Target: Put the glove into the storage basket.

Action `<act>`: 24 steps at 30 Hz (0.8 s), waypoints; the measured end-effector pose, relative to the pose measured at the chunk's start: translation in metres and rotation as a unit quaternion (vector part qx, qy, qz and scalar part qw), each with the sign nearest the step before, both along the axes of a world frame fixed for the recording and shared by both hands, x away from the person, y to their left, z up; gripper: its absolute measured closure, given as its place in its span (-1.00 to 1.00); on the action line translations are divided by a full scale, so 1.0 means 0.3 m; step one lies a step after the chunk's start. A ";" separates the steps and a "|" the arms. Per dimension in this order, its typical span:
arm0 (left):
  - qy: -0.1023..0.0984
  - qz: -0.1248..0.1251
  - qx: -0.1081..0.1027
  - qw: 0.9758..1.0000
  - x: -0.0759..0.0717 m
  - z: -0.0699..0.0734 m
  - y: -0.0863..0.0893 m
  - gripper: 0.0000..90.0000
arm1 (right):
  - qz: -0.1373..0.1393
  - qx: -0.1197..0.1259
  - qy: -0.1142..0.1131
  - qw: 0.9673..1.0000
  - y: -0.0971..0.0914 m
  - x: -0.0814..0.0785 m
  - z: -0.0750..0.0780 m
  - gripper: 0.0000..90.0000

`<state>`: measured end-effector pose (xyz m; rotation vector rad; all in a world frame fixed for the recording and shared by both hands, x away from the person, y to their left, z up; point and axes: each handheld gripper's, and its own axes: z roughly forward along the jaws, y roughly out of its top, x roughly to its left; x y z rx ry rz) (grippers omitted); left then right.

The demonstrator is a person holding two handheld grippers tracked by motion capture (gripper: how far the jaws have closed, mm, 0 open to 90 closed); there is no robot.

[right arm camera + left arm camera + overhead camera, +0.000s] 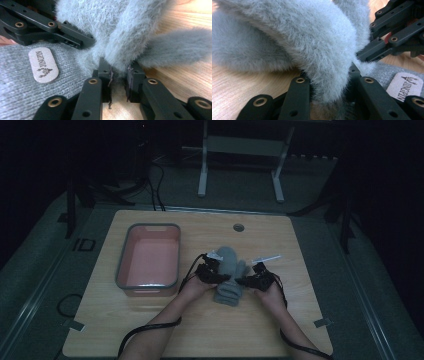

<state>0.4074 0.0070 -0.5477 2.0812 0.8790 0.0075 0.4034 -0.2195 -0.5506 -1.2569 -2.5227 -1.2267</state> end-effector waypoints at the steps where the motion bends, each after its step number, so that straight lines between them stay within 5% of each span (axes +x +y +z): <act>1: 0.000 0.001 -0.001 1.000 -0.001 0.006 -0.002 0.66 | 0.002 0.003 0.001 1.000 -0.004 0.001 0.003 0.76; 7: -0.017 -0.008 -0.008 1.000 -0.005 0.074 -0.009 0.68 | 0.004 0.011 -0.013 1.000 -0.019 -0.009 0.049 0.80; 16: -0.046 -0.011 -0.028 0.999 -0.013 0.219 0.010 0.68 | 0.008 0.031 -0.056 0.998 -0.033 -0.021 0.196 0.81; 24: -0.069 -0.009 -0.021 0.997 -0.017 0.332 0.064 0.68 | 0.013 0.051 -0.075 0.996 0.002 -0.019 0.297 0.82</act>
